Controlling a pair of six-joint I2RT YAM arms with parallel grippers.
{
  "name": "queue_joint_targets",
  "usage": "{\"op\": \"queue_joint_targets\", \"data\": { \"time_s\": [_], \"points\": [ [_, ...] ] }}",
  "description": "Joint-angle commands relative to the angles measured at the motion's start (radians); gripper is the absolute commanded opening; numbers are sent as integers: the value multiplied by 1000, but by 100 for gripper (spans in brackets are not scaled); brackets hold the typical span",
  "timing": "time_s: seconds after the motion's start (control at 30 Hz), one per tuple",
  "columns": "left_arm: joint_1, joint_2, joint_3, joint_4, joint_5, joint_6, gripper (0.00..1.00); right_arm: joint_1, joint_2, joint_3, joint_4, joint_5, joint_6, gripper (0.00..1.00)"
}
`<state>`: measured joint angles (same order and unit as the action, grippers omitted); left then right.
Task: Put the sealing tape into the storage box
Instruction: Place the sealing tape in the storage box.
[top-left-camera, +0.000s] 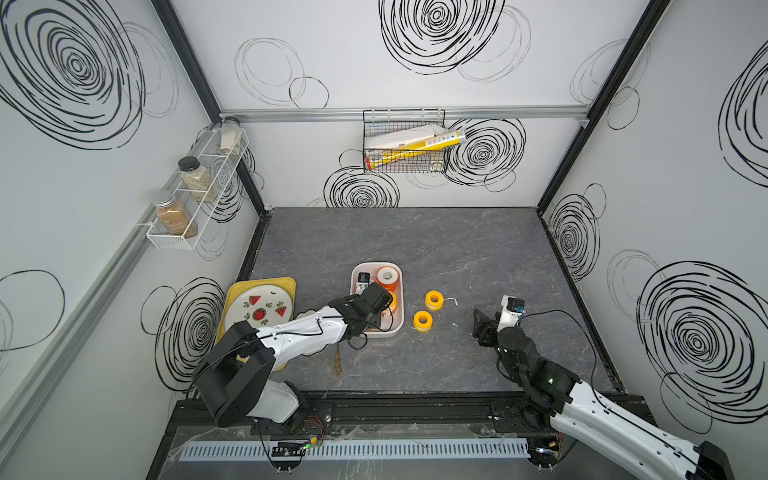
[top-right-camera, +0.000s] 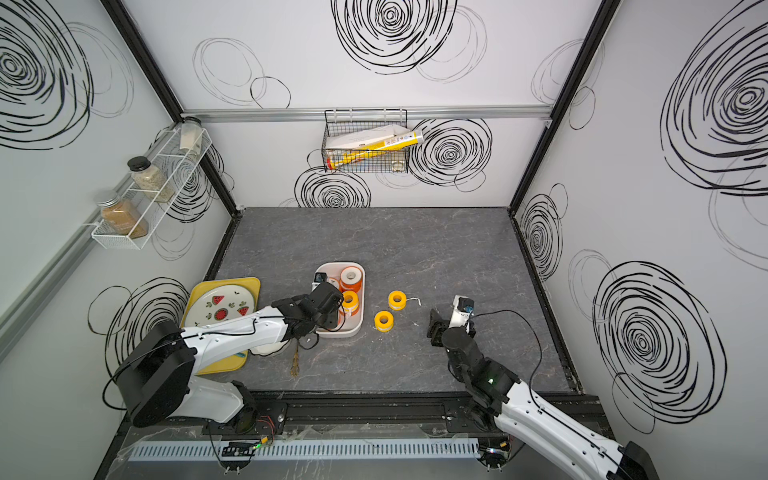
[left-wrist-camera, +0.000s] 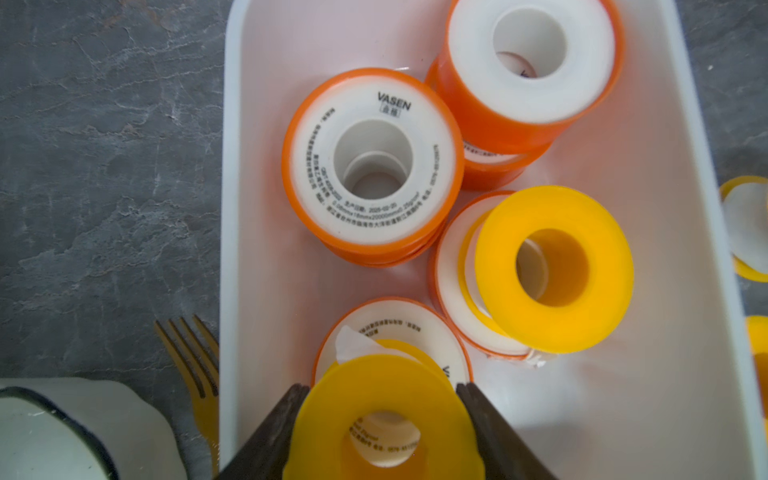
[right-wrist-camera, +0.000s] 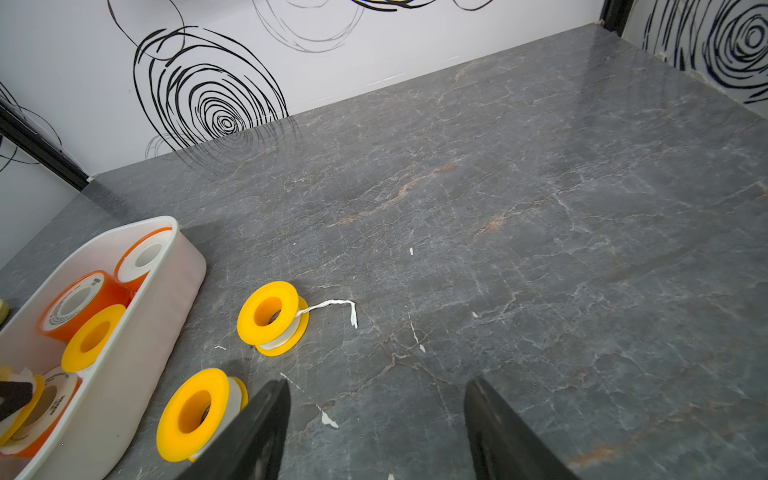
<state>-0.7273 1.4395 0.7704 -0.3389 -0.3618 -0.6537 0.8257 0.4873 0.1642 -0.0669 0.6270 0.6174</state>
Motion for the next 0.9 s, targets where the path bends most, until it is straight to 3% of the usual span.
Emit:
{"op": "queue_joint_targets", "data": {
  "time_s": [0.0,0.17,0.4,0.67,0.87],
  "points": [
    [9,22,0,36,3,6,63,0,3,6,21,-4,-7,71],
    [8,28,6,35,5,9,70,0,2,6,22,-6,-7,71],
    [9,8,23,11,2,17,71,0,6,5,23,-7,-8,71],
    [6,-86,90,-58,30,26,75,0,7,6,23,-7,-8,71],
    [5,-228,167,-155,34,44,76,0,11,8,25,-7,-8,71]
  ]
}}
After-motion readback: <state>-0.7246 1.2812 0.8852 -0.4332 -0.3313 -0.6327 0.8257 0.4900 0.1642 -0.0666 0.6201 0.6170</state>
